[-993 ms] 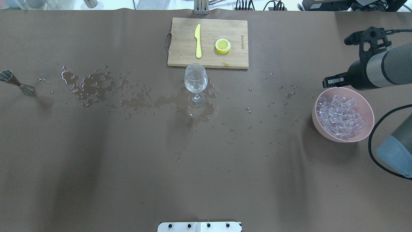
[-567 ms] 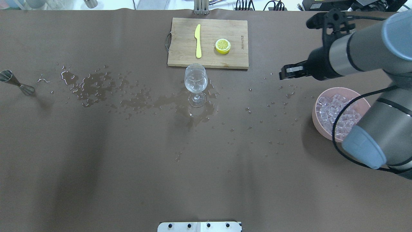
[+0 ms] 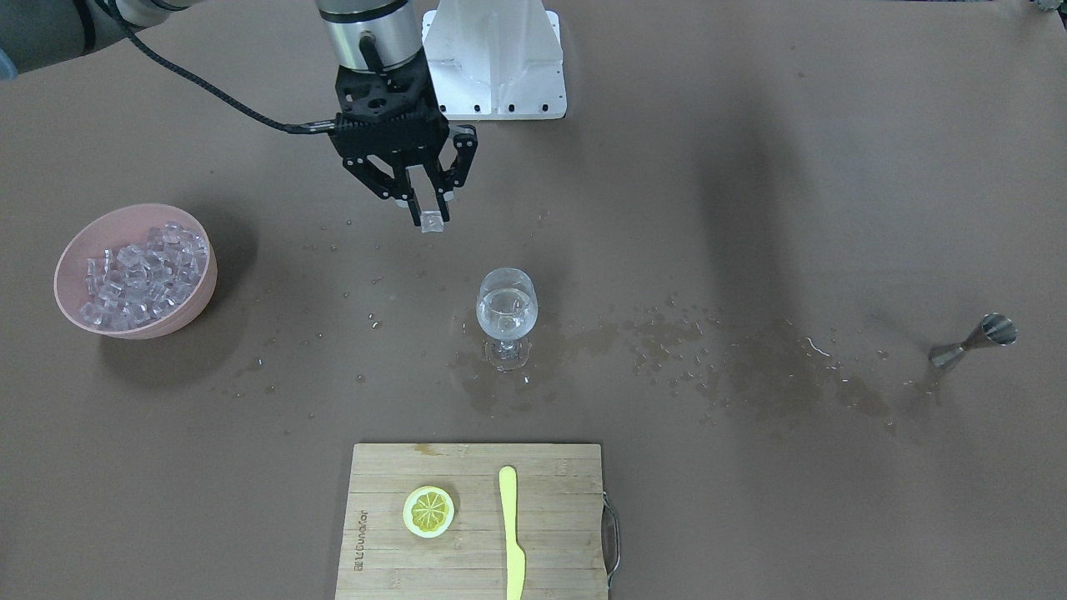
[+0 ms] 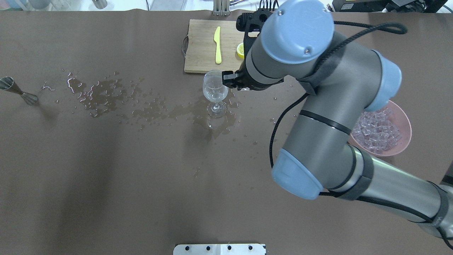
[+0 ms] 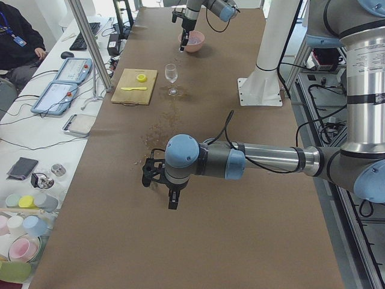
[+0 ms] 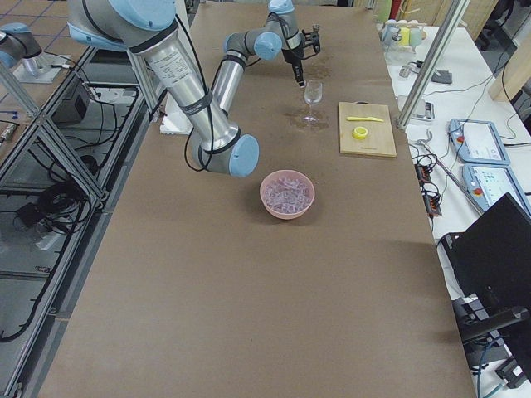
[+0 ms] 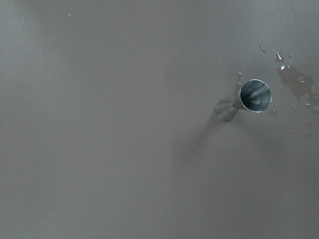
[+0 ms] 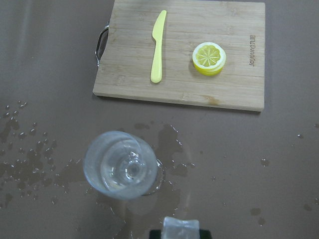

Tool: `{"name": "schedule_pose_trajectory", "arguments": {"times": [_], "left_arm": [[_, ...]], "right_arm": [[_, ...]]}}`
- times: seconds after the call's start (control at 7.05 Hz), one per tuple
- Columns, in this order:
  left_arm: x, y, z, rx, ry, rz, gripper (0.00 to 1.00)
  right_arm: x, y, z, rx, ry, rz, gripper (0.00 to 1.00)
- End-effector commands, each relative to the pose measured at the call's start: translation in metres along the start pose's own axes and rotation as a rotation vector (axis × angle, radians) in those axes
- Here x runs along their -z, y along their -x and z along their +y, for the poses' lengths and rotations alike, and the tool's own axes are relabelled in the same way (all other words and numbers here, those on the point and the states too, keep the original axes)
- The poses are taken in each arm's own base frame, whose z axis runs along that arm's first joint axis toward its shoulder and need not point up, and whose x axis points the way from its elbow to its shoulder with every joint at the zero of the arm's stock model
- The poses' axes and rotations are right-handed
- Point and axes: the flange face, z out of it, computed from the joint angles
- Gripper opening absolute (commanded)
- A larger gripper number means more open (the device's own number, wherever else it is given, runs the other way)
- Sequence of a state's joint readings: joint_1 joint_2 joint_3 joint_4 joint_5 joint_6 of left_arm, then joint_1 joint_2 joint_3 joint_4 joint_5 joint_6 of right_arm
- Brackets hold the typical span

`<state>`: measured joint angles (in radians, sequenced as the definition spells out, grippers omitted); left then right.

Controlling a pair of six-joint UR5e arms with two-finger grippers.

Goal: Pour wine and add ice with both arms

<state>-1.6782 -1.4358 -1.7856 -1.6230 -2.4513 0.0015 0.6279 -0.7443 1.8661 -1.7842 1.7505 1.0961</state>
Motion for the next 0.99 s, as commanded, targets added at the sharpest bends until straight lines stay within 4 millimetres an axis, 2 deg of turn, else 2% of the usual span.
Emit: {"name": "schedule_pose_trajectory", "arguments": {"times": [0.0, 0.14, 0.71, 0.85], "left_arm": [[0.0, 0.001, 0.0, 0.001, 0.001, 0.0, 0.98], [-0.001, 0.0, 0.0, 0.0, 0.002, 0.0, 0.98], [-0.001, 0.001, 0.0, 0.001, 0.003, 0.0, 0.98], [-0.001, 0.001, 0.0, 0.001, 0.003, 0.0, 0.98]], "right_arm": [[-0.023, 0.059, -0.035, -0.028, 0.006, 0.058, 0.0], [-0.027, 0.07, -0.041, -0.029, 0.01, 0.066, 0.0], [-0.044, 0.07, -0.04, -0.028, 0.026, 0.088, 0.0], [-0.043, 0.07, -0.041, -0.029, 0.025, 0.087, 0.04]]}}
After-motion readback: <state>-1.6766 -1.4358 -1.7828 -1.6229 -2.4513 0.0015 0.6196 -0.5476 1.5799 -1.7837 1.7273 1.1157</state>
